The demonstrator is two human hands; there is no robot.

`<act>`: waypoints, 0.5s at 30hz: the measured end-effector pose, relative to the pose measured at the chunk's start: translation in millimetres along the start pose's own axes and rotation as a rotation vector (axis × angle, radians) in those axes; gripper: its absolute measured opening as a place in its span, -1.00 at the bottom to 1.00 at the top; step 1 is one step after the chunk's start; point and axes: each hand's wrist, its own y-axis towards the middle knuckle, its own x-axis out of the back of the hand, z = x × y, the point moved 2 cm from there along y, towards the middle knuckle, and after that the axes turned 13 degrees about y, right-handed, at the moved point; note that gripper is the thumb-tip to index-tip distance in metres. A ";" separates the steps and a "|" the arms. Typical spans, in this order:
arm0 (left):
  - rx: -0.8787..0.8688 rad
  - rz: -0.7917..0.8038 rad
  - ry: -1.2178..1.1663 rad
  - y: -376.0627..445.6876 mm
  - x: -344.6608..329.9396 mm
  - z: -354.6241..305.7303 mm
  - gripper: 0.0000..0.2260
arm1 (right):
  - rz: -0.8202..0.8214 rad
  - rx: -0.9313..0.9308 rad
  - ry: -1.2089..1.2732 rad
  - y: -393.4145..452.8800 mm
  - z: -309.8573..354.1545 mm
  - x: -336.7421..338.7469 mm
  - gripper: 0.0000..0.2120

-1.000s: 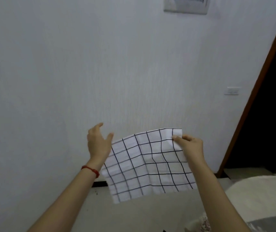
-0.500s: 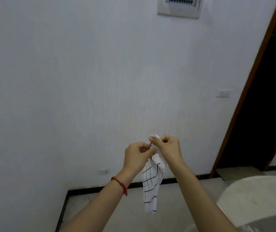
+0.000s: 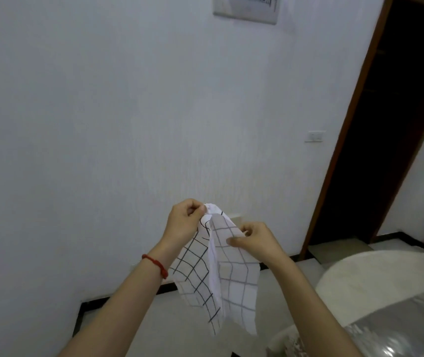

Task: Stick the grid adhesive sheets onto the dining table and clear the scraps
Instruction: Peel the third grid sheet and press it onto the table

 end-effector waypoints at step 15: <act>0.019 0.188 0.156 35.2 -5.1 52.5 -0.84 | -0.407 0.081 -0.434 19.7 17.7 67.8 -0.75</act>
